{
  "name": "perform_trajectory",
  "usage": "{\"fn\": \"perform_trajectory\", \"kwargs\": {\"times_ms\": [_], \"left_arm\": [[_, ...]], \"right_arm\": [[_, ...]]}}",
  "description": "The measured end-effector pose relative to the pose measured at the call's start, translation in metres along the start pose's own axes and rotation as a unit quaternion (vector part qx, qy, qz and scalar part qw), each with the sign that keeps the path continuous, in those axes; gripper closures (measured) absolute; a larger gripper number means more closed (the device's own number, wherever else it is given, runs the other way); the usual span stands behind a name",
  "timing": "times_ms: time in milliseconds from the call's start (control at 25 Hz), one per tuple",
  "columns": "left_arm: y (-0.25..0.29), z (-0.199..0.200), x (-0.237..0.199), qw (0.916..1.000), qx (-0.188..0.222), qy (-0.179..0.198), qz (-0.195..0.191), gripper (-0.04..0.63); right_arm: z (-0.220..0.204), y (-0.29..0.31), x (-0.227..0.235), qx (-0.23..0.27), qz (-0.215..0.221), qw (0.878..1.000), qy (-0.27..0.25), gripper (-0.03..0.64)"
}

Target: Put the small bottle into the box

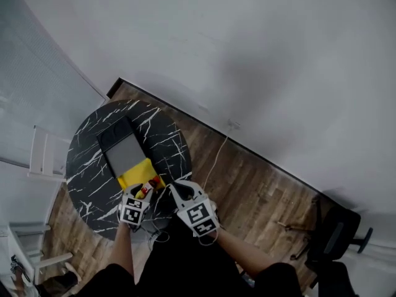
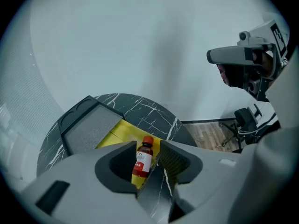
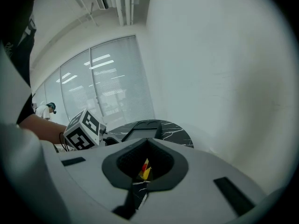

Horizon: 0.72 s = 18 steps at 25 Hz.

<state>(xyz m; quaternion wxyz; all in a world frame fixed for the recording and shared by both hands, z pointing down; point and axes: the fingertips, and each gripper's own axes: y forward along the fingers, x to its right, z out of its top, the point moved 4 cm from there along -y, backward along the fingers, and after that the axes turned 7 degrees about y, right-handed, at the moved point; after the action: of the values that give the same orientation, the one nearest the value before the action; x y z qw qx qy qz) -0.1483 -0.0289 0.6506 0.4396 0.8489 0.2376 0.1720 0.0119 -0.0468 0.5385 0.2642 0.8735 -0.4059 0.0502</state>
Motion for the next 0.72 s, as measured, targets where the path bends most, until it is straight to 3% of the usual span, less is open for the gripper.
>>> {"fn": "perform_trajectory", "kwargs": {"times_ms": [200,440,520,600,720], "left_arm": [[-0.021,0.013,0.018,0.9972,0.045,-0.059,0.003,0.443],[-0.050,0.026,0.037,0.9893,0.094,-0.099,0.054,0.450],[-0.065,0.029,0.044,0.9836,0.117,-0.114,0.077,0.495],[-0.083,0.032,0.051,0.9766,0.142,-0.124,0.105,0.597],[-0.109,0.035,0.064,0.9658,0.170,-0.131,0.146,0.597]], "right_arm": [[0.002,-0.011,-0.005,0.010,0.017,1.000,-0.014,0.621],[-0.002,-0.026,-0.012,0.013,0.037,0.999,-0.034,0.621],[-0.003,-0.030,-0.016,0.014,0.045,0.998,-0.041,0.621],[-0.004,-0.033,-0.021,0.017,0.055,0.997,-0.047,0.621],[-0.004,-0.037,-0.028,0.024,0.072,0.996,-0.053,0.621]]}}
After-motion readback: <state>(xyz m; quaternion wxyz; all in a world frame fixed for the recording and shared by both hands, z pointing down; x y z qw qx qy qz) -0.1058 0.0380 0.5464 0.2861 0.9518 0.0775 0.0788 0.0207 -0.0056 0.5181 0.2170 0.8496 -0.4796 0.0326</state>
